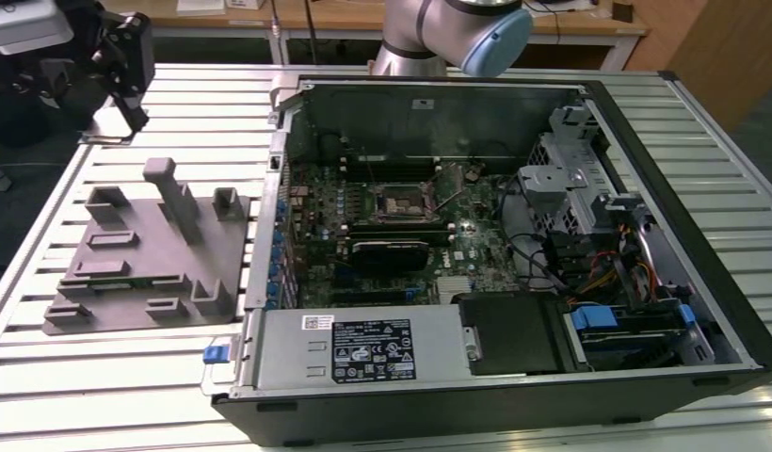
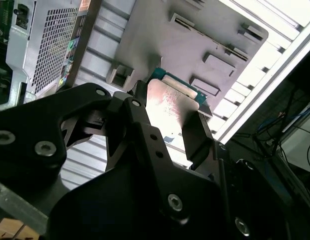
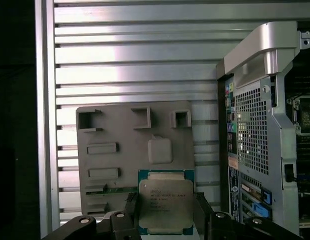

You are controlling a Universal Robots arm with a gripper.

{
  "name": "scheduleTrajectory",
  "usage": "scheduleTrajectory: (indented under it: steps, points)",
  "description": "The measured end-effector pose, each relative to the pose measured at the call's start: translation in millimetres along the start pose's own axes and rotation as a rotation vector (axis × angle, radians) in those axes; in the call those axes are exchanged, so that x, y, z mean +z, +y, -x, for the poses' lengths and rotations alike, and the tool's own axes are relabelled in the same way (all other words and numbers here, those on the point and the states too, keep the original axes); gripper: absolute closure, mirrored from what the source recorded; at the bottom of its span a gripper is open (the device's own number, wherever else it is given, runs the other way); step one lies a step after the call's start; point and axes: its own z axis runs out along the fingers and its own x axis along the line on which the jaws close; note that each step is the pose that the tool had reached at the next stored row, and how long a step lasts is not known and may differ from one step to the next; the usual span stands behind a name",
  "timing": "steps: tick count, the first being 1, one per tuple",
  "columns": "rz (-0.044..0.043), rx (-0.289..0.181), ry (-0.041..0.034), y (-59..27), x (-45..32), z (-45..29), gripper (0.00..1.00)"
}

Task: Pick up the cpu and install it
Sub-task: 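Pick up the cpu and move it towards the insertion slot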

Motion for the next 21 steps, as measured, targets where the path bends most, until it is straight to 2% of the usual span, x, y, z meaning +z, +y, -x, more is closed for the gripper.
scheduleTrajectory:
  steps: [10, 21]
  points:
    - [-0.0001, 0.005, -0.0001, 0.1, 0.2, 2.5, 0.47]
    - [-0.0003, 0.014, -0.0004, 0.7, 0.5, 14.5, 0.47]
